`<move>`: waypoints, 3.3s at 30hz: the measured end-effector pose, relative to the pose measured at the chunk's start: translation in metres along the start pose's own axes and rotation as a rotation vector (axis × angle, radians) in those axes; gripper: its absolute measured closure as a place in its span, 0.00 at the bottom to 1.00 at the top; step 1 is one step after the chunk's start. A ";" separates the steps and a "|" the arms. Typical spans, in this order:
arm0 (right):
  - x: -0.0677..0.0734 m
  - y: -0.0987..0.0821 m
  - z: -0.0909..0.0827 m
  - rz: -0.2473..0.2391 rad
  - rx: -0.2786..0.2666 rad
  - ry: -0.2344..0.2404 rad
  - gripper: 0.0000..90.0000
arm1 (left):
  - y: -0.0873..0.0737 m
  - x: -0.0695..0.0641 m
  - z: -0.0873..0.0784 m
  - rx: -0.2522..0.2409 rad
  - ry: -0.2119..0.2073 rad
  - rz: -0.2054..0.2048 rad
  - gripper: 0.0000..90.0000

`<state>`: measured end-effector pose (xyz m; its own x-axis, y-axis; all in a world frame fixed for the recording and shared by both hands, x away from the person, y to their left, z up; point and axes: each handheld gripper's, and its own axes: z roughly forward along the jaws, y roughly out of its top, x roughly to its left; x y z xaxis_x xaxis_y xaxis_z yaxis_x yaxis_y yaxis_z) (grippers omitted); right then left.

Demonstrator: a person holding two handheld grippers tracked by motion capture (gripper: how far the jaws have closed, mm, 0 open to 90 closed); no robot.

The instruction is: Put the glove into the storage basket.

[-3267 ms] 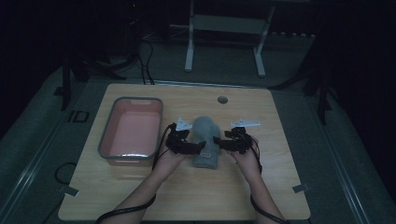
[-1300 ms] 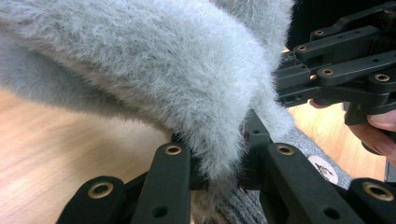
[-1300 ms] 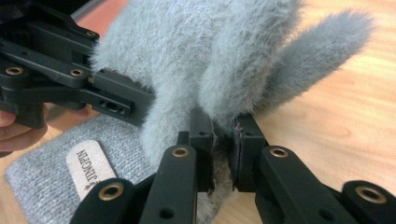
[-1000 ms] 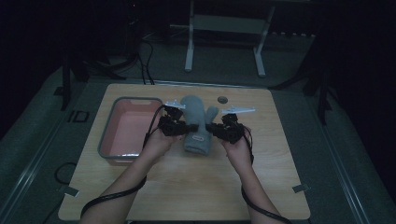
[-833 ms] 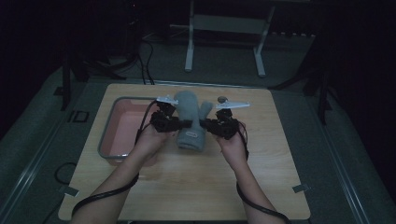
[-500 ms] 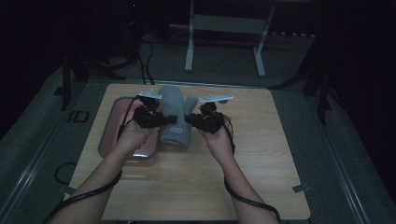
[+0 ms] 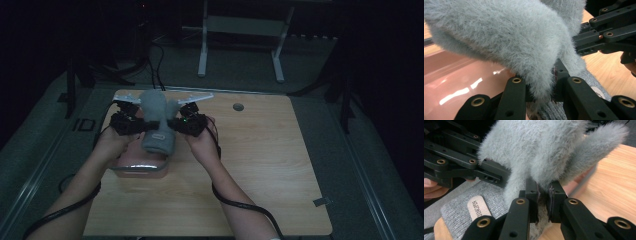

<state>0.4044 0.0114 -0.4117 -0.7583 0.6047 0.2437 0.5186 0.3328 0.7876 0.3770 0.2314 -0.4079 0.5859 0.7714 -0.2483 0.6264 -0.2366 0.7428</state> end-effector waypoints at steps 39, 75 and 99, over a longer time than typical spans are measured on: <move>0.004 -0.030 0.117 0.004 0.344 -0.159 0.88 | -0.054 0.051 0.065 0.291 0.130 -0.047 0.79; -0.005 -0.022 0.056 -0.113 0.221 0.027 0.22 | -0.079 0.022 0.005 -0.034 0.100 -0.009 0.29; 0.005 -0.058 0.024 -0.216 0.190 0.036 0.20 | -0.125 -0.037 -0.022 -0.165 0.060 0.105 0.22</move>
<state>0.3805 0.0128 -0.4696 -0.8709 0.4803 0.1044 0.4057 0.5824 0.7045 0.2658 0.2457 -0.4784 0.6083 0.7830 -0.1302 0.4679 -0.2212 0.8557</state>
